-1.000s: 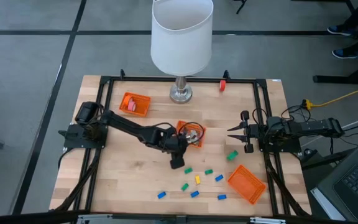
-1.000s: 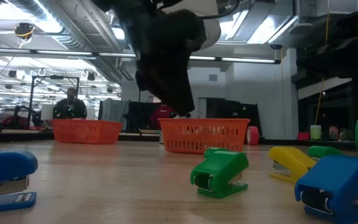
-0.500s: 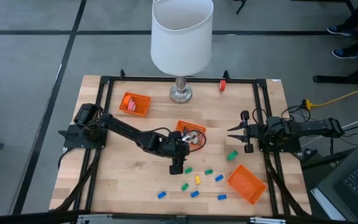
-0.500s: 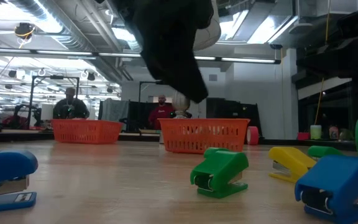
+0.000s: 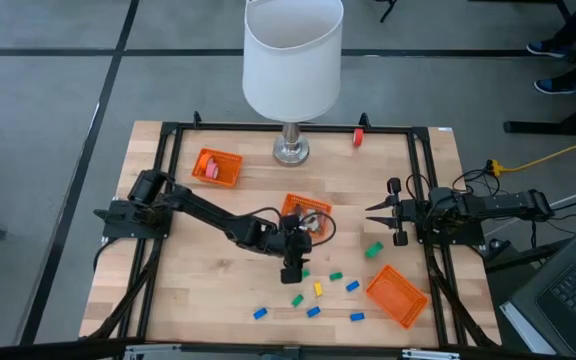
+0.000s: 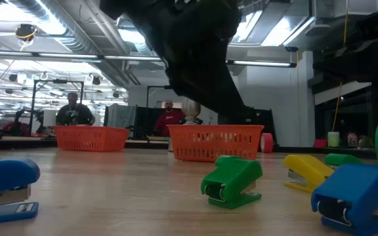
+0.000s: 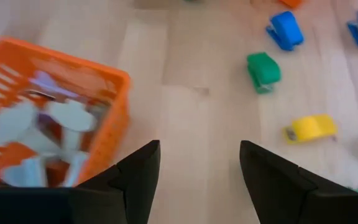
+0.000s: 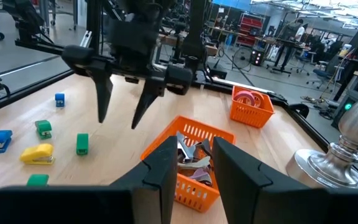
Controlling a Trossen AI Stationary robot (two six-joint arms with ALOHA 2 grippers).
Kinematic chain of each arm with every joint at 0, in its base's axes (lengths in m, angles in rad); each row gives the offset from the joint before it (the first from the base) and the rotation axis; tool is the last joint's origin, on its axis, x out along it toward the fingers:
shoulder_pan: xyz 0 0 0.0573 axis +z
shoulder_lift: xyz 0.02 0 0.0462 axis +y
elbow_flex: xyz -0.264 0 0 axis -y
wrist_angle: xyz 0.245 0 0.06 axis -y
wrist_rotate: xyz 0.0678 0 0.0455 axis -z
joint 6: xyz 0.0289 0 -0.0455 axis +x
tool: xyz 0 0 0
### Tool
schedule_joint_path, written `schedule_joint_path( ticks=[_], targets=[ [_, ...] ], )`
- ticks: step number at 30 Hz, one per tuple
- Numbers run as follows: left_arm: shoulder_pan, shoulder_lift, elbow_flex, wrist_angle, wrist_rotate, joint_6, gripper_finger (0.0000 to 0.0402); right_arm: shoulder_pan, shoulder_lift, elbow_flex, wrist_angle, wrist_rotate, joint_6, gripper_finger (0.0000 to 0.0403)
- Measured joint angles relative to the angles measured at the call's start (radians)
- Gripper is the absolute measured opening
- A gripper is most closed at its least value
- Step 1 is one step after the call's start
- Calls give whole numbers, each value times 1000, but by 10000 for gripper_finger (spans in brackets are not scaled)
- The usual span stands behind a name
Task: Pick and place Stapler, Stapler remover, tape
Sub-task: Move the middle orange bin to the top of the table
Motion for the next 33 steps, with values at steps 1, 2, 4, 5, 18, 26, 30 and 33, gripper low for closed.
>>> schedule_joint_path(
  ticks=[1,2,4,5,18,26,30,33],
  targets=[
    [2,0,0,1,-28,9,216,0,0,0,0,0,0,106],
    [4,0,0,1,-61,20,216,0,0,0,1,0,0,106],
    [10,0,0,4,-125,35,217,0,0,0,0,0,0,106],
    [16,0,0,14,-144,46,216,0,0,0,0,0,0,106],
    [85,92,4,174,17,246,205,0,0,0,0,0,0,106],
    [88,89,1,187,-168,372,193,0,0,0,0,0,0,106],
    [93,89,1,200,-178,391,186,0,0,0,0,0,0,106],
    [101,89,1,174,-179,383,181,0,0,0,0,0,0,106]
  ],
)
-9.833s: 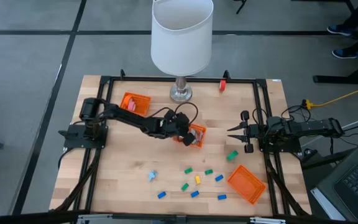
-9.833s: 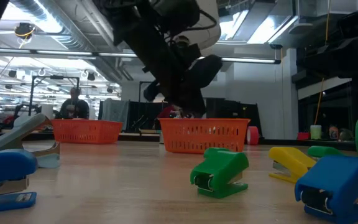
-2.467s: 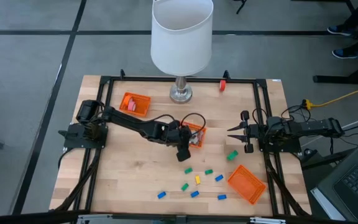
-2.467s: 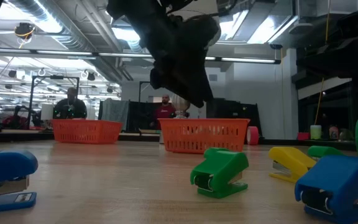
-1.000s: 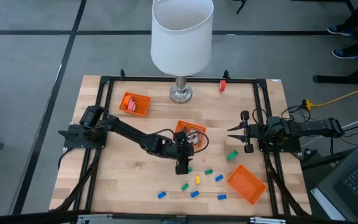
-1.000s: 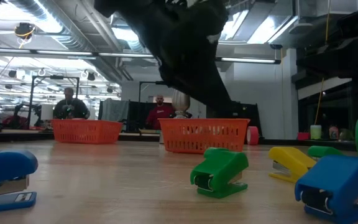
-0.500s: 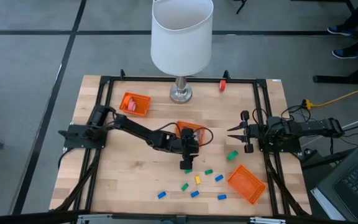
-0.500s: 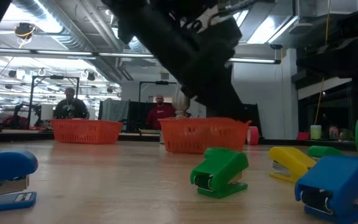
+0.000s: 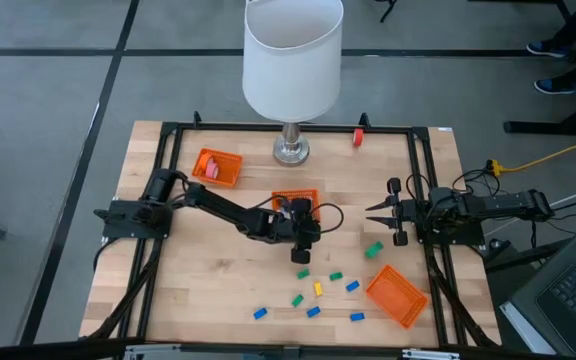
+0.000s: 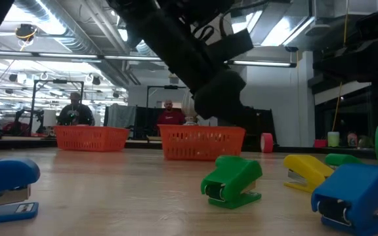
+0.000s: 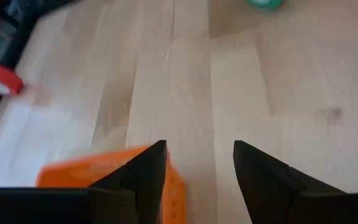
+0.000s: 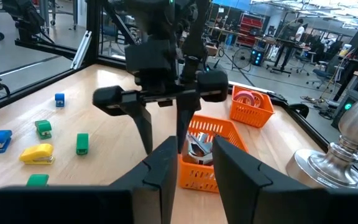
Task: Pick and place Stapler, Stapler remover, tape
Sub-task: Move the middle orange bin to the top of the table
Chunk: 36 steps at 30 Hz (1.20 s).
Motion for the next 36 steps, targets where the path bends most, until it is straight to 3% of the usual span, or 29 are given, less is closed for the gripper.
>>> schedule_joint_path(
  ticks=[4,10,20,27,36],
  targets=[
    [20,0,0,-39,-44,-44,171,0,0,0,0,0,0,106],
    [52,-1,0,-134,12,-139,137,0,0,0,0,0,0,106],
    [33,-12,1,-197,-10,-198,14,0,0,0,0,0,0,106],
    [29,-54,-1,-288,-16,-242,7,0,0,0,0,0,0,106],
    [90,-56,0,-154,55,-134,6,0,0,0,0,0,0,106]
  ],
)
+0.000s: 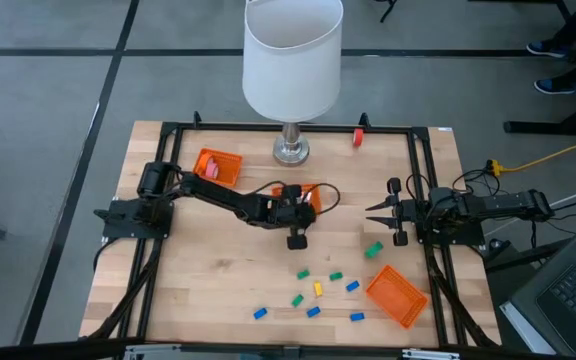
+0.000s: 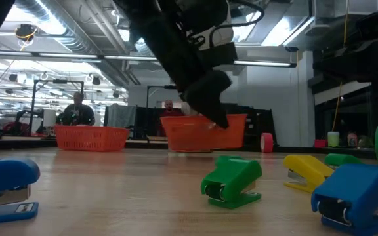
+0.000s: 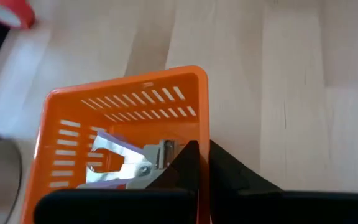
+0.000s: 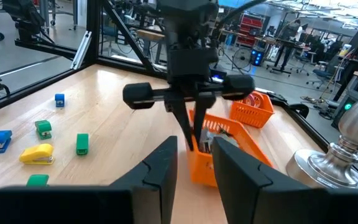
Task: Pick and place Stapler, Stapler remover, tape
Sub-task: Move the middle orange bin to the top of the table
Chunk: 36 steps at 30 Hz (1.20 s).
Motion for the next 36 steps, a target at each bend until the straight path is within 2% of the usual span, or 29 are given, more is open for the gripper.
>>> schedule_joint_path(
  ticks=[4,10,17,22,30,36],
  targets=[
    [50,28,0,78,51,58,5,0,0,0,0,0,0,106],
    [131,45,-1,136,44,155,5,0,0,0,0,0,0,106],
    [227,45,-1,247,183,233,6,0,0,0,0,0,0,106],
    [275,45,0,216,253,225,10,0,0,0,0,0,0,106],
    [285,45,0,191,286,202,16,0,0,0,0,0,0,106],
    [275,45,0,205,286,200,55,0,0,0,0,0,0,106]
  ],
)
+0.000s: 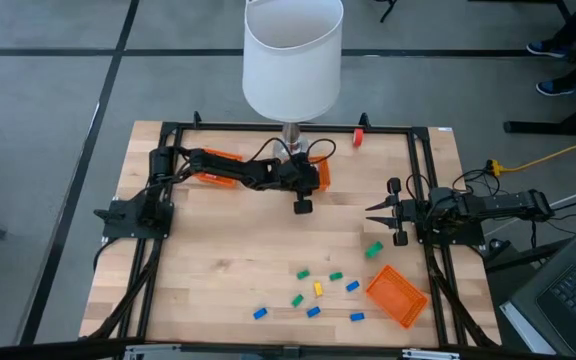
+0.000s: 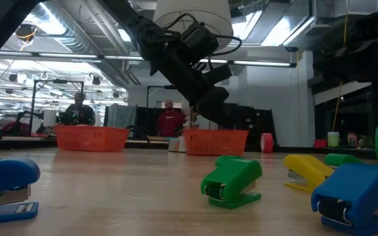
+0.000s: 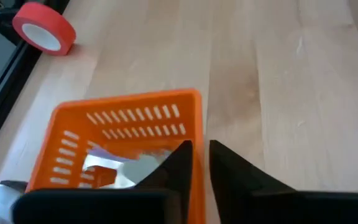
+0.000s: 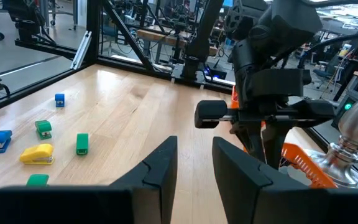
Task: Pick and place Stapler, Stapler remover, tape
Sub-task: Move the middle orange bin to the top of the table, then put the orange tape into the top left orange bin
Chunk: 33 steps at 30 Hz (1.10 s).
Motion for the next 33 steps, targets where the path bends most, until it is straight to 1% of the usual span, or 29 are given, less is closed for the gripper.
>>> schedule_joint_path(
  ticks=[4,6,9,11,15,19,21,23,25,29,33],
  targets=[
    [-7,0,0,46,-12,-22,92,0,0,0,0,0,0,106],
    [-11,0,1,78,-34,-36,109,0,0,0,0,0,0,106],
    [-20,0,1,117,-52,-54,128,0,0,0,0,0,0,106],
    [-36,-1,10,105,-53,-53,136,0,0,0,0,0,0,106],
    [-80,-34,50,-20,-73,-53,140,0,0,0,0,0,0,106],
    [-115,-117,53,-199,-95,-35,141,0,0,0,0,0,0,106],
    [-131,-174,30,-301,-113,-38,141,0,0,0,0,0,0,106],
    [-143,-239,-20,-345,-136,-44,141,0,0,0,0,0,0,106],
    [-154,-318,-109,-327,-166,-51,141,0,0,0,0,0,0,106],
    [-157,-494,-327,-182,-235,-87,141,0,0,0,0,0,0,106],
    [-154,-662,-509,-24,-263,-126,141,0,0,0,0,0,0,106]
  ],
)
